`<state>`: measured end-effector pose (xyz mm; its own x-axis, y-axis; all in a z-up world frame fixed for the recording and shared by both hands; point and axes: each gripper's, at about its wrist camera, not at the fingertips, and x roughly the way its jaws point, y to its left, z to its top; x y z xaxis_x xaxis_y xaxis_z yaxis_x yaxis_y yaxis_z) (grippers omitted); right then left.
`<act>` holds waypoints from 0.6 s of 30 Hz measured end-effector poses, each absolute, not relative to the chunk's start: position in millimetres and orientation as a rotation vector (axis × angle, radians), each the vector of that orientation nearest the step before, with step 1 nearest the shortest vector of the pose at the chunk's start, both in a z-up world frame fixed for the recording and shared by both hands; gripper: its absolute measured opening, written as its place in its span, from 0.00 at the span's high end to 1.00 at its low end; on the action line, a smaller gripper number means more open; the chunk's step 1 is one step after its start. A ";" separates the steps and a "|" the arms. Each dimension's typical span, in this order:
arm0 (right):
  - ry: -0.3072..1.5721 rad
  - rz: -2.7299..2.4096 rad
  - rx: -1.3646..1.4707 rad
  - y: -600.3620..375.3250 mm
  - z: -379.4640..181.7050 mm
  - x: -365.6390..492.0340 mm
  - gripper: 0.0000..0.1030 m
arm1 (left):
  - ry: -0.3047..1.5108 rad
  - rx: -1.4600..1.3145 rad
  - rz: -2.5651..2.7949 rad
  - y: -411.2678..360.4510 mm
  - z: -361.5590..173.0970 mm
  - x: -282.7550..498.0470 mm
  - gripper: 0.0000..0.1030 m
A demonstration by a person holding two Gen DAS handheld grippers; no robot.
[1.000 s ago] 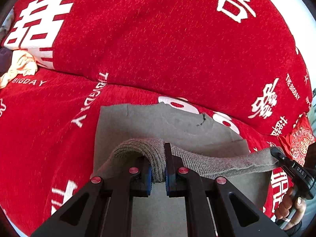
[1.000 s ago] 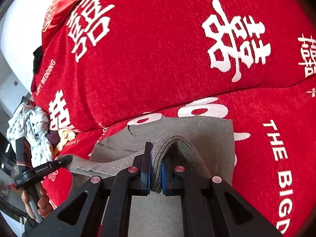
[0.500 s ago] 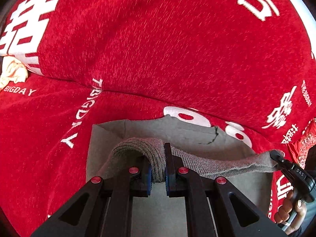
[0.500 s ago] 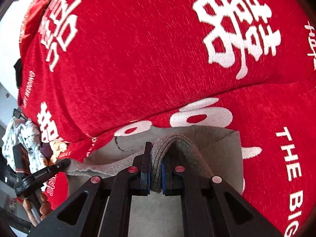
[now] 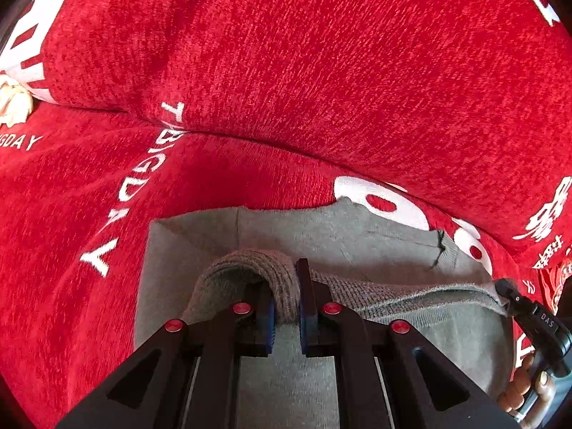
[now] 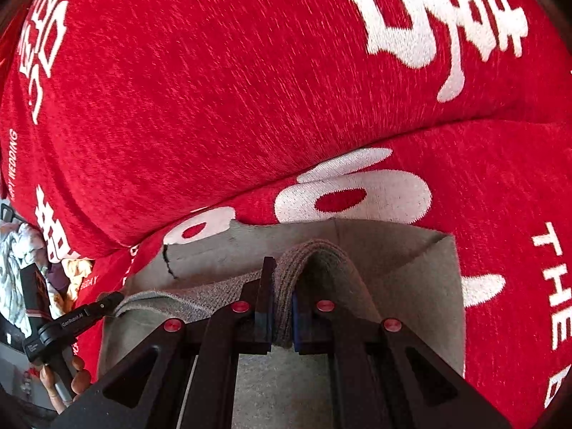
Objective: Fold small clothes
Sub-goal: 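Carry the held hem further toward the collar with both tools, then open both tools to release the hem onto the sweater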
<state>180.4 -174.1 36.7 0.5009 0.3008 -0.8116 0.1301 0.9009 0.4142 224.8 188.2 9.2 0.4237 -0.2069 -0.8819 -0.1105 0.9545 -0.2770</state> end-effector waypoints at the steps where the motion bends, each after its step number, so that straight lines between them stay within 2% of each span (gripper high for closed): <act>1: 1.055 0.104 0.461 -174.4 34.6 182.6 0.92 | 1.140 -0.310 -0.060 186.5 7.4 228.1 0.90; 9: 1.086 0.078 0.476 -176.0 19.4 191.0 0.92 | 1.179 -0.283 -0.053 181.4 -6.5 241.3 0.89; 11: 1.090 0.077 0.460 -173.6 20.0 192.6 0.91 | 1.185 -0.304 -0.062 183.2 -4.6 243.3 0.77; 12: 1.099 0.074 0.465 -173.4 19.8 194.0 0.90 | 1.181 -0.315 -0.070 184.0 -2.5 243.5 0.57; 13: 1.103 0.073 0.476 -173.7 19.3 195.0 0.87 | 1.167 -0.331 -0.077 185.8 1.6 243.3 0.31; 14: 1.112 0.076 0.499 -174.0 19.1 196.2 0.84 | 1.150 -0.340 -0.064 188.5 6.8 242.2 0.19; 15: 1.117 0.082 0.521 -176.0 19.6 197.1 0.77 | 1.127 -0.342 -0.031 191.6 13.4 240.3 0.02; 17: 1.109 0.083 0.561 -182.9 25.3 195.9 0.59 | 1.078 -0.358 -0.011 199.7 28.9 234.6 0.01; 18: 1.096 0.073 0.562 -185.3 29.8 194.1 0.45 | 1.069 -0.370 -0.024 203.3 34.0 232.2 0.01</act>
<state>194.1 -185.3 29.8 0.4693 0.3269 -0.8203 0.2153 0.8586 0.4653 232.2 203.3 34.0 0.4865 -0.1966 -0.8513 -0.1589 0.9382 -0.3075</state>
